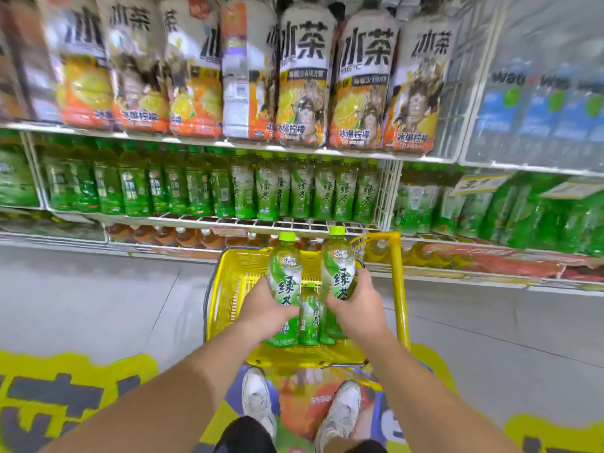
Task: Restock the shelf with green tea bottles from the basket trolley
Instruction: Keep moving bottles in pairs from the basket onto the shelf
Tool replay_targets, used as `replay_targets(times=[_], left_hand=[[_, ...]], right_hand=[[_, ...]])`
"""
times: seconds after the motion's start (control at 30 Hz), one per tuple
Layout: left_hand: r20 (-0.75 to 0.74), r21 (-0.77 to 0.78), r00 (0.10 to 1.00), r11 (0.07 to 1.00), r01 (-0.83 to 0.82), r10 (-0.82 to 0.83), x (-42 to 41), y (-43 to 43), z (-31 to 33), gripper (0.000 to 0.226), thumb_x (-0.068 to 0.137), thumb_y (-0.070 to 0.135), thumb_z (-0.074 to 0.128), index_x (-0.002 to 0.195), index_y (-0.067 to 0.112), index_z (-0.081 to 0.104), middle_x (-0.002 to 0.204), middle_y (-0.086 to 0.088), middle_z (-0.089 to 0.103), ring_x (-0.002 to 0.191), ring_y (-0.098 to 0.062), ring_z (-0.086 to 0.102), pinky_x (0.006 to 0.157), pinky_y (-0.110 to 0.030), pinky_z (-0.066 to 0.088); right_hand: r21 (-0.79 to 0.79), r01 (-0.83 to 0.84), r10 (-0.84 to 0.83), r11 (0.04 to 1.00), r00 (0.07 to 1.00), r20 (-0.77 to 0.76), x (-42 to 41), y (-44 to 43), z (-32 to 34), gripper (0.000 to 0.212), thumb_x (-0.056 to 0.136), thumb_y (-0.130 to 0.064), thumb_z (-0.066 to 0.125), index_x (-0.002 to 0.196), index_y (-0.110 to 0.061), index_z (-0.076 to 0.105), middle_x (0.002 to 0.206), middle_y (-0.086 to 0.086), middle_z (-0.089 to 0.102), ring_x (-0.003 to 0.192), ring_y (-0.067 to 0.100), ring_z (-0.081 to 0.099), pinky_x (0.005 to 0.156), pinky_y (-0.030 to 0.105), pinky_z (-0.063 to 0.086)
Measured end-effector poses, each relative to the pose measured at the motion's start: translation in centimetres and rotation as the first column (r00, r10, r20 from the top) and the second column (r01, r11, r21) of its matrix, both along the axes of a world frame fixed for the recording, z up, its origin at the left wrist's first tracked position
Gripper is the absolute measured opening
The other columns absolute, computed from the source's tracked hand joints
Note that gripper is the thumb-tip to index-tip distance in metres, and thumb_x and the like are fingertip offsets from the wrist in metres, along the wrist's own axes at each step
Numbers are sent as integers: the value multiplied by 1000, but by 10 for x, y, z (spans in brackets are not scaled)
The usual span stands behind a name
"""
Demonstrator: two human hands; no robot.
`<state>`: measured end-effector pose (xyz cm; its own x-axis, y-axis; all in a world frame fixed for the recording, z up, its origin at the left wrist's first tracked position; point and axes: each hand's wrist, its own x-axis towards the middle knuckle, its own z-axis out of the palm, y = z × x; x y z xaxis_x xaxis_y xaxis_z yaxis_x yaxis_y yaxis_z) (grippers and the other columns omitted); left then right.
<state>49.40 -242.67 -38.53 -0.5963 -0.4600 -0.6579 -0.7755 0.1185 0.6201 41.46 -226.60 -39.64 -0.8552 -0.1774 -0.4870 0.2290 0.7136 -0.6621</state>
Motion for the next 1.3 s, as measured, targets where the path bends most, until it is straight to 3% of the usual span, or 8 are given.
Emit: replay_targets(times=[0.23,0.4,0.53,0.77,0.93,1.1,1.2,1.3], left_hand=[[-21,-15,999,1000,27,-27,7,-20,47,45,67,24,84,102,25,54,93,5,67,83,-16,66,70,-31,54],[-41,-43,999,999,23,-25,-1,-40,58,42,67,22,85,94,28,53,90,7,68,78,-11,65,62,-26,49],[7,-81,999,995,49,-49,-20,-51,58,44,66,25,87,97,28,55,87,12,66,80,-10,64,70,-28,50],[92,-156,994,985,74,-61,-64,-58,27,48,61,34,86,100,27,59,92,7,70,85,-15,67,77,-32,56],[13,-144,1000,989,-13,16,-97,-64,-7,39,68,26,85,96,26,58,89,8,69,75,-8,62,60,-21,44],[-11,-173,1000,985,-27,25,-127,-81,-46,47,66,33,84,103,24,57,96,5,68,89,-17,65,80,-31,53],[-15,-225,1000,974,-21,18,-148,-98,-65,63,66,35,87,115,18,51,104,1,65,99,-24,64,86,-33,51],[-58,-210,998,977,17,-30,-166,-115,-81,65,66,33,87,115,17,48,103,0,67,93,-23,64,81,-32,52]], right_hand=[[1,19,-18,1000,998,-61,10,-26,56,57,75,-31,77,121,-26,44,83,0,66,61,23,65,51,41,55],[-11,32,-32,999,998,-52,4,-44,74,66,78,-32,77,130,-24,39,89,2,65,66,25,67,54,46,57],[-15,-7,7,1000,999,-47,-16,-52,78,72,81,-28,78,138,-20,34,83,1,63,63,29,67,49,45,53],[-12,-105,105,994,994,-36,-77,-64,47,64,82,-24,76,132,-21,37,82,-3,62,56,21,64,46,39,52],[-12,-171,171,985,984,-53,-116,-74,13,74,81,-32,77,140,-17,35,104,6,61,81,24,64,64,33,50],[10,-183,183,983,981,-63,-140,-88,-20,69,85,-30,74,139,-15,34,77,-2,57,61,19,63,43,29,45],[47,-168,172,985,982,-83,-150,-98,-42,72,85,-39,73,139,-20,30,92,2,63,73,23,67,60,35,57],[95,-142,150,985,985,-82,-161,-106,-60,83,85,-48,71,148,-23,23,113,7,62,81,25,66,65,32,54]])
